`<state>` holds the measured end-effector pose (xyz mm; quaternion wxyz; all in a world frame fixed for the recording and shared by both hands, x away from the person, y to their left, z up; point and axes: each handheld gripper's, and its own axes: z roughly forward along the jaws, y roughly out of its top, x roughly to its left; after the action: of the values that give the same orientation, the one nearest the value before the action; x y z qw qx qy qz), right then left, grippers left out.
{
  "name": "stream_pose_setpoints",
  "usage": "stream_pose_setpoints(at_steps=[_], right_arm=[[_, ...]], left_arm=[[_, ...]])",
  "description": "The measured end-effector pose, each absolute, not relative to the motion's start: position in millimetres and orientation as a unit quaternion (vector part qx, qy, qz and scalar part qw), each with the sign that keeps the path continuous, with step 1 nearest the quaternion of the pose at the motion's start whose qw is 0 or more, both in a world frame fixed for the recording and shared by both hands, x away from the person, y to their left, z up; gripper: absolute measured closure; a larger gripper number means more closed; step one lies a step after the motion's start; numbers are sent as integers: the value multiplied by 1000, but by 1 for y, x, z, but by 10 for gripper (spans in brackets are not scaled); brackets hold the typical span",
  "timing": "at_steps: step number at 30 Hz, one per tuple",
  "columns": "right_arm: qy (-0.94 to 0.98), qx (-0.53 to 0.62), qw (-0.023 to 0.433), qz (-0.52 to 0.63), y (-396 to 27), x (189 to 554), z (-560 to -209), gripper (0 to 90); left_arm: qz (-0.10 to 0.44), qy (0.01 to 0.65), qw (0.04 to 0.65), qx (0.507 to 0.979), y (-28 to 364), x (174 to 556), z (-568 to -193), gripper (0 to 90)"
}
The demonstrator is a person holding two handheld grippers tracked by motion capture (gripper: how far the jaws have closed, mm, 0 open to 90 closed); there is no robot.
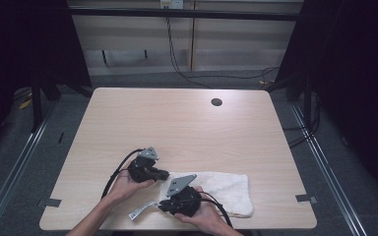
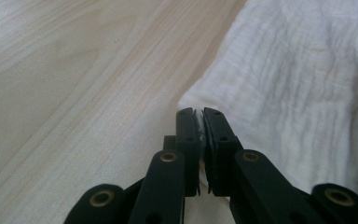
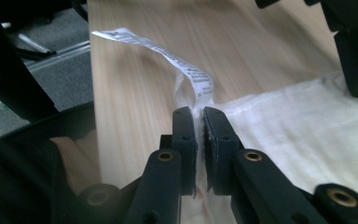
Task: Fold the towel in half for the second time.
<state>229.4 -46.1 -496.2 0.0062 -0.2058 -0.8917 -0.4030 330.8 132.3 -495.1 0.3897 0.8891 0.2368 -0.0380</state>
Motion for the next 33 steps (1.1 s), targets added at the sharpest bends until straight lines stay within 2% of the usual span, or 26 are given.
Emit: stream_pose_setpoints(at_steps=[16,33], right_arm=[[-868,-205,4,-453,-49,235,-466,838],[-857,-176,-4,-484,-10,257,-438,839]], left_arm=[[-47,258,445,856,161,339,-471,857],[-18,299,467,832,212,349,-450,858]])
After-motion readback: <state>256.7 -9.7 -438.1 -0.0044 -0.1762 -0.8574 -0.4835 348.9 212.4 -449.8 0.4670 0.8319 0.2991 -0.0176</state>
